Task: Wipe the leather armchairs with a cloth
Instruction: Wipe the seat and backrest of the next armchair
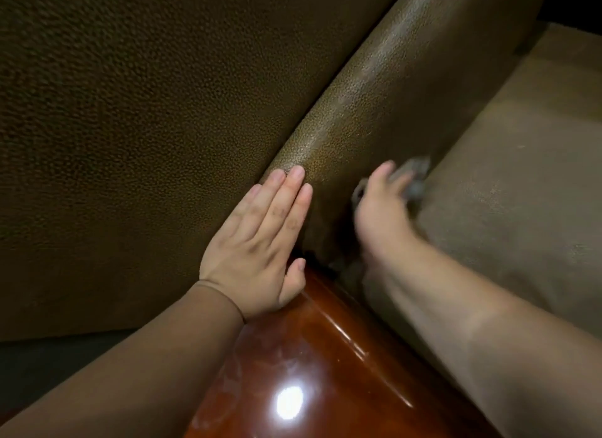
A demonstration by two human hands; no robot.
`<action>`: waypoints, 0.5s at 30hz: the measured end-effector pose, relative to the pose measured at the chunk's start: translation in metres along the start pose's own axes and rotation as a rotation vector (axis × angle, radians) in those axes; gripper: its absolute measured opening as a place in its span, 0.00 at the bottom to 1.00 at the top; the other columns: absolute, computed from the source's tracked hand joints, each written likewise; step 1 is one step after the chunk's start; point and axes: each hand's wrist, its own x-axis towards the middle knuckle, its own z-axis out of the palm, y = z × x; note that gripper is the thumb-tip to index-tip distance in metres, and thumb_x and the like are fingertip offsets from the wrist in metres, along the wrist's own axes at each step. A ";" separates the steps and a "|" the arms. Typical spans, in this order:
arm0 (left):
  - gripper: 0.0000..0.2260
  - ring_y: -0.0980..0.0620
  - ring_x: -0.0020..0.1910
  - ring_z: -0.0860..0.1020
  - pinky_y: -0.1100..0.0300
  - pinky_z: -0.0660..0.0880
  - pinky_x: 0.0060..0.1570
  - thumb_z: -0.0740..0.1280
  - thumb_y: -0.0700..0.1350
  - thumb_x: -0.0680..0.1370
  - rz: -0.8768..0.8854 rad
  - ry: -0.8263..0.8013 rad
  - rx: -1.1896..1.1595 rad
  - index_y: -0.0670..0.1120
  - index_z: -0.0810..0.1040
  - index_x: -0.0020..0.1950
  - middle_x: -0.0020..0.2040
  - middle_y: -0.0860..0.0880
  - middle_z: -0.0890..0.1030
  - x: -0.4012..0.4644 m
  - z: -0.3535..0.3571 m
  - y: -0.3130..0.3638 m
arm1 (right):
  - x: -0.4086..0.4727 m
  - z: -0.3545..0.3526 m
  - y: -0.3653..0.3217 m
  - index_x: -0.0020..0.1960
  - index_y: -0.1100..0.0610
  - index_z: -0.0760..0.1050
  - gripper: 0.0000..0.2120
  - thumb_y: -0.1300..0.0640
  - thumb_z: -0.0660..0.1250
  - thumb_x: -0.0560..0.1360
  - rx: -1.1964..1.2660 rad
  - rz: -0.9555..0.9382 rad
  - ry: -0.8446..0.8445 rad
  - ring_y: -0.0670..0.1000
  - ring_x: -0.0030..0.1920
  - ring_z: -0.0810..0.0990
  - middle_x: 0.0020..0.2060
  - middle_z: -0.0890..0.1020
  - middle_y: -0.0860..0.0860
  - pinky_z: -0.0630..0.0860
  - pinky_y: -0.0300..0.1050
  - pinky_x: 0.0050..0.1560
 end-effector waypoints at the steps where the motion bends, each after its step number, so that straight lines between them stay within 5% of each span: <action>1: 0.38 0.38 0.84 0.57 0.46 0.53 0.83 0.60 0.54 0.77 0.003 -0.001 0.006 0.36 0.60 0.83 0.83 0.36 0.59 0.001 0.001 0.000 | 0.014 -0.009 -0.006 0.83 0.65 0.42 0.29 0.58 0.47 0.86 0.031 -0.106 0.115 0.71 0.81 0.46 0.81 0.42 0.67 0.48 0.70 0.79; 3: 0.39 0.39 0.84 0.56 0.46 0.52 0.83 0.62 0.55 0.77 -0.001 -0.026 0.010 0.37 0.59 0.84 0.84 0.37 0.58 -0.001 0.002 0.000 | 0.022 -0.005 -0.013 0.82 0.68 0.42 0.30 0.58 0.38 0.82 0.124 -0.093 0.118 0.74 0.80 0.46 0.80 0.41 0.70 0.48 0.70 0.79; 5: 0.40 0.39 0.84 0.56 0.47 0.51 0.83 0.62 0.55 0.76 -0.004 -0.047 0.005 0.37 0.58 0.84 0.84 0.37 0.57 -0.006 0.003 -0.001 | -0.010 0.027 -0.007 0.82 0.68 0.43 0.39 0.56 0.26 0.73 -0.058 -0.041 0.107 0.77 0.79 0.48 0.78 0.41 0.75 0.50 0.67 0.80; 7: 0.39 0.39 0.84 0.56 0.47 0.51 0.83 0.62 0.55 0.77 0.001 -0.041 0.013 0.37 0.59 0.84 0.84 0.37 0.57 -0.009 0.002 -0.004 | -0.053 0.058 0.006 0.81 0.68 0.42 0.33 0.55 0.30 0.79 -0.079 -0.104 0.036 0.78 0.78 0.47 0.78 0.41 0.76 0.51 0.69 0.79; 10: 0.39 0.40 0.84 0.57 0.47 0.52 0.83 0.61 0.55 0.77 0.001 -0.019 0.013 0.37 0.59 0.84 0.84 0.38 0.57 -0.005 0.001 -0.006 | -0.046 0.049 0.000 0.83 0.59 0.33 0.39 0.36 0.32 0.80 -0.106 -0.073 -0.173 0.63 0.81 0.33 0.81 0.32 0.61 0.32 0.56 0.78; 12: 0.39 0.40 0.84 0.56 0.47 0.52 0.83 0.62 0.55 0.76 -0.007 -0.022 0.017 0.38 0.58 0.84 0.84 0.38 0.57 -0.002 0.002 -0.005 | -0.004 0.030 -0.017 0.84 0.57 0.34 0.45 0.30 0.28 0.76 -0.070 -0.046 0.017 0.61 0.81 0.33 0.81 0.33 0.60 0.29 0.54 0.77; 15: 0.39 0.40 0.84 0.56 0.48 0.51 0.83 0.62 0.55 0.77 -0.009 -0.042 0.006 0.38 0.58 0.84 0.84 0.39 0.56 -0.005 0.003 -0.002 | 0.019 0.023 -0.008 0.85 0.51 0.39 0.33 0.38 0.40 0.84 0.000 -0.184 0.263 0.63 0.83 0.42 0.82 0.40 0.64 0.39 0.54 0.81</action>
